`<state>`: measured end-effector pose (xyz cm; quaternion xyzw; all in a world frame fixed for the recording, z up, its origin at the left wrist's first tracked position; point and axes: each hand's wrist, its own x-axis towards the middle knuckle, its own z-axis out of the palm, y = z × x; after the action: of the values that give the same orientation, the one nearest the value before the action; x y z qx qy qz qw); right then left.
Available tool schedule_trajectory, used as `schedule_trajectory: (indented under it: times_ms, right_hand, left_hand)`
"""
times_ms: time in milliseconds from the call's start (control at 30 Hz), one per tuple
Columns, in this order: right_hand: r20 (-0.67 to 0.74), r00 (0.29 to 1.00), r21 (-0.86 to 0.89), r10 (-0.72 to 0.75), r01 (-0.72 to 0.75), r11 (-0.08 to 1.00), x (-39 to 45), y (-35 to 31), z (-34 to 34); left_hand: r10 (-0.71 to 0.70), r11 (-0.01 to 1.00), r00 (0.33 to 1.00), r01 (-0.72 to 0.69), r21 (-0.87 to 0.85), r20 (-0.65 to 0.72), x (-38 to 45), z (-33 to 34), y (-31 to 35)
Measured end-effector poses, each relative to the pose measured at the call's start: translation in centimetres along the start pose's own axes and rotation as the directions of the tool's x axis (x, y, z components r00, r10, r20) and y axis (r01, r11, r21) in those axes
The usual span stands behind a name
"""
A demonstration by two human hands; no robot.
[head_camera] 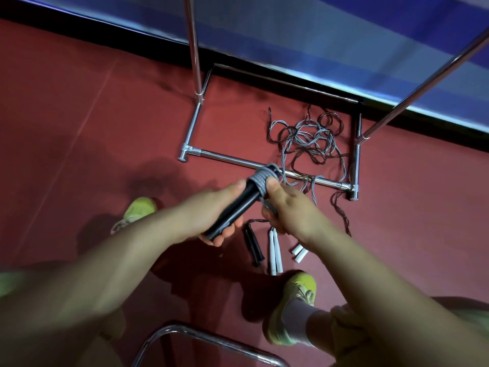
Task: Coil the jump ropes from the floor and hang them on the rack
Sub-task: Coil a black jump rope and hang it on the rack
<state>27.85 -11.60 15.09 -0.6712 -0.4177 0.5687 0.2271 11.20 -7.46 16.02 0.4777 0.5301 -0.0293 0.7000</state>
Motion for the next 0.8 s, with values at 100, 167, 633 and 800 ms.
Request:
schedule_trajectory:
  times_ms: [100, 167, 633, 800]
  right_hand:
    - [0.000, 0.999, -0.008, 0.040, -0.040, 0.999, 0.22, -0.10, -0.08]
    - [0.012, 0.998, -0.047, 0.061, -0.060, 0.997, 0.19, -0.32, -0.39]
    - [0.025, 0.984, -0.076, 0.177, -0.174, 0.982, -0.12, -0.25, -0.21]
    - [0.095, 0.972, 0.048, 0.216, -0.221, 0.974, -0.07, -0.20, -0.04]
  left_hand:
    - [0.098, 0.994, 0.993, -0.094, 0.056, -0.067, 0.02, 0.76, -0.15]
    - [0.102, 0.994, 0.991, -0.097, 0.053, -0.092, 0.22, 0.73, -0.26]
    - [0.183, 0.897, 0.938, -0.037, 0.441, -0.294, 0.51, 0.29, -0.51]
    - [0.259, 0.861, 0.924, -0.088, 0.501, -0.283, 0.21, 0.44, -0.18]
